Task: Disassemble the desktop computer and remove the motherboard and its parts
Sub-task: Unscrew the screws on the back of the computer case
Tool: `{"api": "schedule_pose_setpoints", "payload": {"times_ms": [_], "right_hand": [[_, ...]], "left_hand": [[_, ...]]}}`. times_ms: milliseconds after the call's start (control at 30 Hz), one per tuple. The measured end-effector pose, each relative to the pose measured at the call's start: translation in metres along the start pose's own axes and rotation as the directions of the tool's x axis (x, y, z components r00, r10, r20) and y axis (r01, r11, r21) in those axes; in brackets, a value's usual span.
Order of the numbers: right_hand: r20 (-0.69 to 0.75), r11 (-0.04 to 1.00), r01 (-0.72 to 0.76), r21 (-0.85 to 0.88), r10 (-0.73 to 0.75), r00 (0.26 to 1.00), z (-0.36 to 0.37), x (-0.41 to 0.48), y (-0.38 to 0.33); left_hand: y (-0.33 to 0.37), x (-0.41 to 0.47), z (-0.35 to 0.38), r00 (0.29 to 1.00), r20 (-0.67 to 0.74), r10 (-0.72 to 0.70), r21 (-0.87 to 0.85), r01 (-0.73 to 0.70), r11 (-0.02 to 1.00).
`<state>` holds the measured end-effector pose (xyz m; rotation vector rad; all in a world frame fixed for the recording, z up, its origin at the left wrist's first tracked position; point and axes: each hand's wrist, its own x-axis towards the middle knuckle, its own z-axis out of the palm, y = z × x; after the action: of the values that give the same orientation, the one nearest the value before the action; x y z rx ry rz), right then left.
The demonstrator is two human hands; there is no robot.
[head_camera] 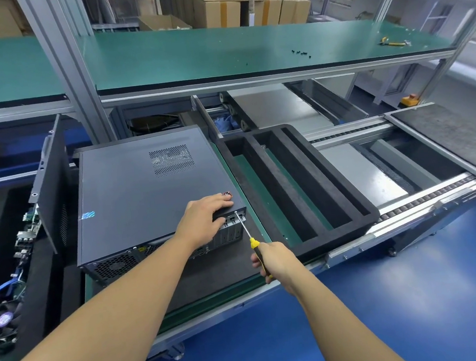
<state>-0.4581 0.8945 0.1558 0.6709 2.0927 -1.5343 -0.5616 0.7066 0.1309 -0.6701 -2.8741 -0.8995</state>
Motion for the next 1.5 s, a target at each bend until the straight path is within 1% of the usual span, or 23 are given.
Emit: {"api": "schedule_pose_setpoints", "payload": {"times_ms": [67,167,300,367,433,500,533,600,700,767,867,1033,1133,1200,1267,1367,1500], "right_hand": [[-0.009,0.998,0.066,0.024,-0.066,0.998,-0.001,-0.002,0.001],[-0.031,0.991,0.122,0.058,-0.12,0.992,0.0,-0.005,0.005],[-0.079,0.986,0.169,-0.002,-0.168,0.983,0.0,-0.002,0.009],[-0.057,0.991,0.134,0.011,-0.133,0.989,0.002,-0.001,0.006],[-0.024,0.998,0.048,0.029,-0.047,0.999,0.002,-0.001,0.005],[-0.009,0.994,-0.039,0.105,0.04,0.999,0.001,-0.001,0.007],[-0.008,0.99,-0.053,0.133,0.055,0.998,0.001,0.0,0.008],[-0.011,0.99,-0.018,0.14,0.02,1.0,0.001,-0.002,0.009],[-0.014,0.982,0.098,0.16,-0.097,0.995,0.002,-0.006,0.009],[-0.018,0.976,0.125,0.179,-0.123,0.992,0.004,-0.008,0.008],[-0.026,0.986,0.111,0.124,-0.108,0.994,0.008,-0.01,0.001],[-0.022,0.991,-0.06,0.121,0.063,0.998,0.013,-0.012,-0.002],[-0.006,0.991,-0.016,0.132,0.017,1.0,0.018,-0.017,-0.004],[0.035,0.986,0.047,0.162,-0.054,0.998,0.025,-0.024,-0.006],[0.095,0.984,0.087,0.154,-0.103,0.99,0.037,-0.031,-0.009],[0.16,0.993,0.073,0.093,-0.087,0.983,0.059,-0.039,-0.015],[0.174,0.998,0.068,0.019,-0.07,0.982,0.095,-0.046,-0.017]], "left_hand": [[0.0,0.0,0.001,1.0,-0.001,-0.001,0.003,0.001,1.0],[0.0,0.002,0.0,1.0,0.012,-0.006,0.006,0.006,1.0],[0.0,0.001,0.001,1.0,0.011,-0.007,0.01,0.007,1.0],[0.0,0.001,0.001,1.0,0.008,-0.001,0.013,0.001,1.0],[0.0,0.001,0.001,1.0,0.007,0.002,0.011,-0.002,1.0],[-0.001,0.001,0.001,1.0,0.009,0.004,0.011,-0.004,1.0],[-0.001,0.001,0.001,1.0,0.009,0.007,0.013,-0.007,1.0],[0.0,0.001,0.0,1.0,0.01,0.013,0.02,-0.013,1.0],[0.0,0.001,-0.001,1.0,0.007,0.019,0.026,-0.019,0.999],[0.0,0.001,-0.001,1.0,0.012,0.016,0.031,-0.016,0.999],[0.0,0.0,-0.003,1.0,0.019,0.011,0.023,-0.011,1.0],[-0.007,-0.008,-0.009,1.0,0.014,0.006,0.009,-0.006,1.0],[-0.014,-0.014,-0.013,1.0,0.001,0.003,0.018,-0.003,1.0],[-0.019,-0.02,-0.018,1.0,-0.004,-0.004,0.014,0.004,1.0],[-0.026,-0.027,-0.024,1.0,-0.009,-0.013,0.006,0.014,1.0],[-0.038,-0.041,-0.035,1.0,-0.006,-0.029,-0.009,0.029,1.0],[-0.058,-0.063,-0.054,0.999,0.008,-0.044,-0.06,0.044,0.997]]}}
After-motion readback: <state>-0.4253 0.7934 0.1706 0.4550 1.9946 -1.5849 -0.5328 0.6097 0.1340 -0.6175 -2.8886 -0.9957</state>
